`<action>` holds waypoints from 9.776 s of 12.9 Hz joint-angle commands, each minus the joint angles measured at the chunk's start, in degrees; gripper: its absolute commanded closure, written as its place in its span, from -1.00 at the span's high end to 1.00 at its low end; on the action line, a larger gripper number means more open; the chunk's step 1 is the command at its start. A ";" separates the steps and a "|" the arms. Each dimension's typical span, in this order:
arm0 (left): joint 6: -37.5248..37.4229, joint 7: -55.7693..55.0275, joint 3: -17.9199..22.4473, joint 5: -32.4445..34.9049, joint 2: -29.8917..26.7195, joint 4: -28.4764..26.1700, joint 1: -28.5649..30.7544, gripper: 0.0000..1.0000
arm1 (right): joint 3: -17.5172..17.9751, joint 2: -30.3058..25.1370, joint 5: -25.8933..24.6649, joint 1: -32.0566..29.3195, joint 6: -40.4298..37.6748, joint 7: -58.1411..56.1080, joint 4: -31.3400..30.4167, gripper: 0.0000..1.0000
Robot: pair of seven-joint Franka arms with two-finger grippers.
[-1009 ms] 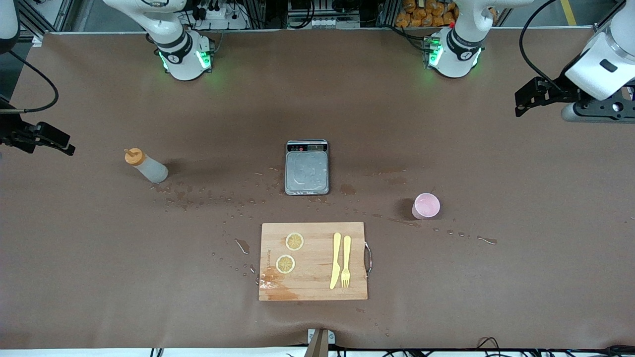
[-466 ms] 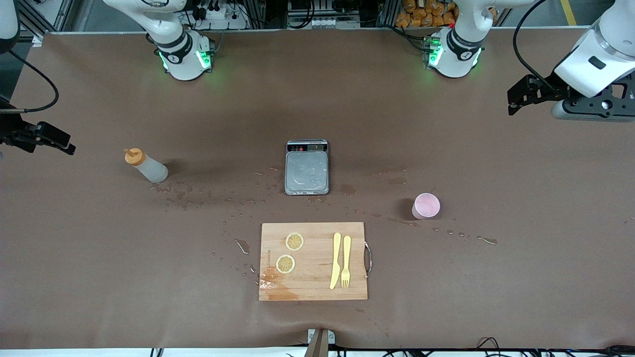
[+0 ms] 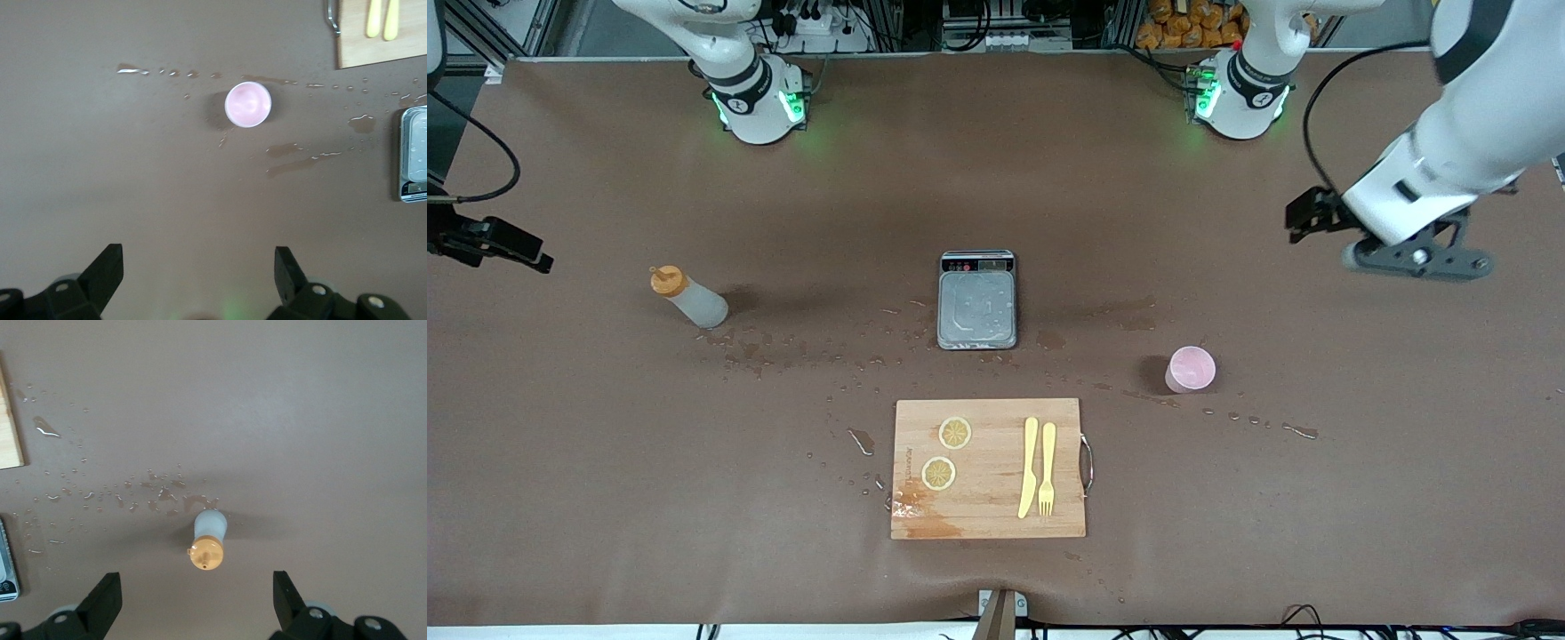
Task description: Add sauce to pink cup with both arms
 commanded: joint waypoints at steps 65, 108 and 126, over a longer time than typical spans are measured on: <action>29.65 -37.24 -14.06 -0.89 32.69 7.83 -18.17 -1.00 | 0.39 34.88 42.72 -19.20 -5.46 34.69 -11.84 0.04; 4.74 6.61 4.03 5.53 -10.45 -10.98 -0.67 1.00 | 0.75 22.91 -5.70 41.87 -0.36 133.19 4.68 -0.20; -3.21 1.87 2.63 -0.80 -9.14 -1.04 4.59 1.00 | 0.83 37.42 -19.08 51.55 -12.67 139.11 17.78 -1.00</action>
